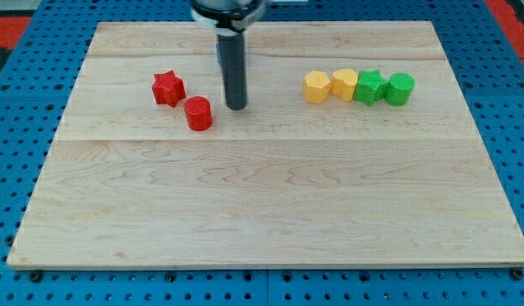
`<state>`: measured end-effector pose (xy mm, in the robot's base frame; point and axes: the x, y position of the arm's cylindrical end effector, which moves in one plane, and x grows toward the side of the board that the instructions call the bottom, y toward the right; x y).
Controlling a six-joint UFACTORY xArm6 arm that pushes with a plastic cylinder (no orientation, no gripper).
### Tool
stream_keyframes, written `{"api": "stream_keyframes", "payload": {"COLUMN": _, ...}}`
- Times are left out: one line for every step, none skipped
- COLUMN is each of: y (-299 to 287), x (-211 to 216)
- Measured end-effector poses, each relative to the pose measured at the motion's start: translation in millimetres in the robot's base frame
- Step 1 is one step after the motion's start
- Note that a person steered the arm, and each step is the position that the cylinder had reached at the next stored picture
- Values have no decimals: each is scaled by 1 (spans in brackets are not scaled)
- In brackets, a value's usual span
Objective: Separate the yellow heart and the yellow hexagon
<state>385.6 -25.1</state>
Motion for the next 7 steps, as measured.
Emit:
{"api": "stream_keyframes", "payload": {"y": -8, "x": 26}}
{"api": "stream_keyframes", "payload": {"y": -57, "x": 27}}
{"api": "stream_keyframes", "payload": {"y": -93, "x": 26}}
{"api": "stream_keyframes", "payload": {"y": -85, "x": 31}}
{"api": "stream_keyframes", "payload": {"y": -50, "x": 36}}
{"api": "stream_keyframes", "payload": {"y": -17, "x": -6}}
{"api": "stream_keyframes", "payload": {"y": 2, "x": -55}}
